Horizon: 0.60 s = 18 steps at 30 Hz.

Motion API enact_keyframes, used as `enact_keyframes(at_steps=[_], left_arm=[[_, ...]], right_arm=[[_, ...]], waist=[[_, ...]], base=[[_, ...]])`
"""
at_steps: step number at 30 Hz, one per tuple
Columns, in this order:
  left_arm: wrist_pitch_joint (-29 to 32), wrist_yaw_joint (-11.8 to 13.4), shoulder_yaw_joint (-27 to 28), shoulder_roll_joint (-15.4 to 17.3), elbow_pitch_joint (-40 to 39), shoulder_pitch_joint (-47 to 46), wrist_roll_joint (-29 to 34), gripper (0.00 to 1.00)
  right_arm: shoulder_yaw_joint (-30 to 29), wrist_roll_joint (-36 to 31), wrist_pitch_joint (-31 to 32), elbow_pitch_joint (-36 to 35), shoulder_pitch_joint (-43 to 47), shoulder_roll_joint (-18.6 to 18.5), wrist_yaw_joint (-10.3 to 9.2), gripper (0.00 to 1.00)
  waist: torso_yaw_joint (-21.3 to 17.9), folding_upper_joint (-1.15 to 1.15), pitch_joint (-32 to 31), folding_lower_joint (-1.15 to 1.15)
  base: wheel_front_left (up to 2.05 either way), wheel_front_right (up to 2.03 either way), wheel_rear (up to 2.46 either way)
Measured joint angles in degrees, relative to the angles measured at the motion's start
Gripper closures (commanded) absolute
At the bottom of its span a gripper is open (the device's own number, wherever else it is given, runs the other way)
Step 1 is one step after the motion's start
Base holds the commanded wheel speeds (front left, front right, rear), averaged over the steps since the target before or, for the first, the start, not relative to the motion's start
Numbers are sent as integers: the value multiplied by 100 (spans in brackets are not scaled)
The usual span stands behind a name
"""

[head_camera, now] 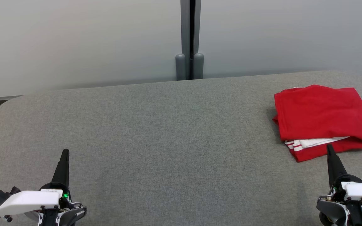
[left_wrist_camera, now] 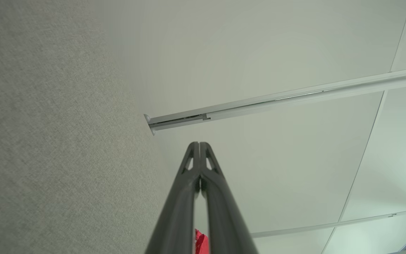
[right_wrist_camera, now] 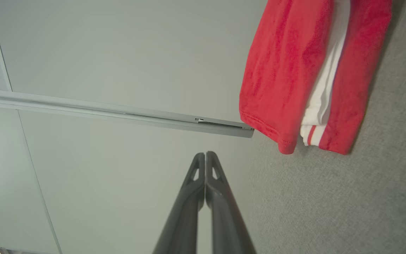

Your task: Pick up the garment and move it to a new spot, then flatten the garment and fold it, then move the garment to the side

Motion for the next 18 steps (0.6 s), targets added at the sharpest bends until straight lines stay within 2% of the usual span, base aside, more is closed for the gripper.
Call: enact_keyframes(at_steps=[18], left_arm=[[193, -153, 180, -118, 42, -133, -559, 100]], right_arm=[[-148, 667, 146, -40, -15, 44, 0, 100]], waist=[[59, 0, 52, 0]], base=[[0, 0, 0]])
